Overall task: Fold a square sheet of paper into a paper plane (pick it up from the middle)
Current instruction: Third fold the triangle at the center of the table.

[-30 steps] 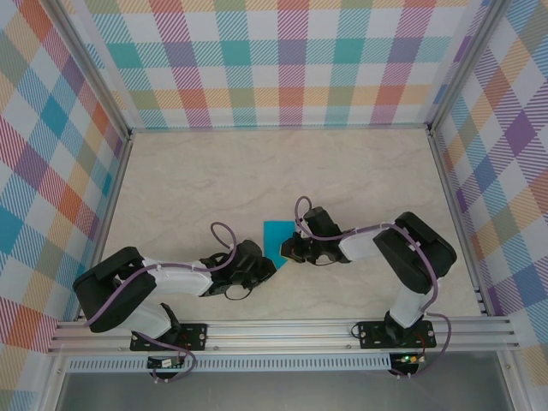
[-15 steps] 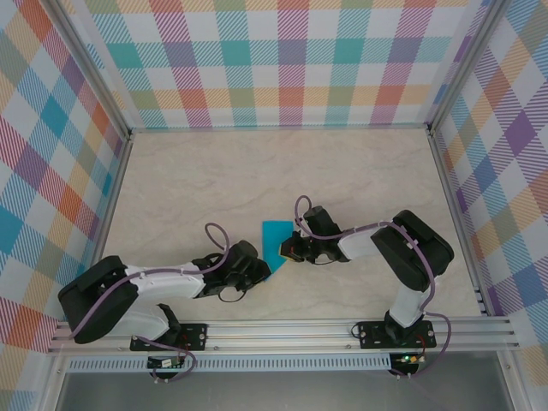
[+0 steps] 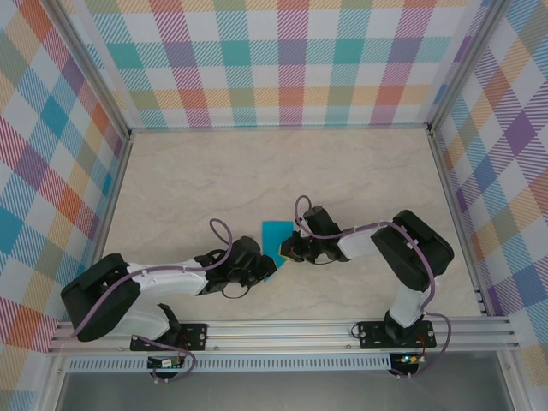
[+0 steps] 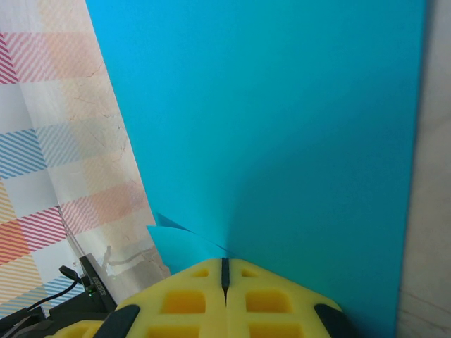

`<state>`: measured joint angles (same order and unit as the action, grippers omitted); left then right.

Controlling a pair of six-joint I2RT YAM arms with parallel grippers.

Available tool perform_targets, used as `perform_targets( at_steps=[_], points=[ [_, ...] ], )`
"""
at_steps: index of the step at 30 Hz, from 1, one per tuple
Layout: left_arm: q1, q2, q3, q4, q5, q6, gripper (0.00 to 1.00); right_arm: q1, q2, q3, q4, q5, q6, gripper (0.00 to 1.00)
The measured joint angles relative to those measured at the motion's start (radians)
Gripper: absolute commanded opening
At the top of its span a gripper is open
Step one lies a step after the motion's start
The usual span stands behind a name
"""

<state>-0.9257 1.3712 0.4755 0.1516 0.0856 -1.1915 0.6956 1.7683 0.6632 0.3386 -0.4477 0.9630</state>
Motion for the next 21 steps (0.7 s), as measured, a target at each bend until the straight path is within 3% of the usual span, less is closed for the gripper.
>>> perform_targets(
  at_steps=[10, 21],
  points=[
    [0.002, 0.067, -0.023, 0.072, 0.026, -0.042, 0.27, 0.0, 0.0, 0.003, -0.007, 0.001, 0.0, 0.03],
    [0.002, -0.127, -0.109, -0.082, 0.025, -0.046, 0.28, 0.0, 0.0, 0.021, -0.045, 0.008, -0.004, 0.04]
  ],
)
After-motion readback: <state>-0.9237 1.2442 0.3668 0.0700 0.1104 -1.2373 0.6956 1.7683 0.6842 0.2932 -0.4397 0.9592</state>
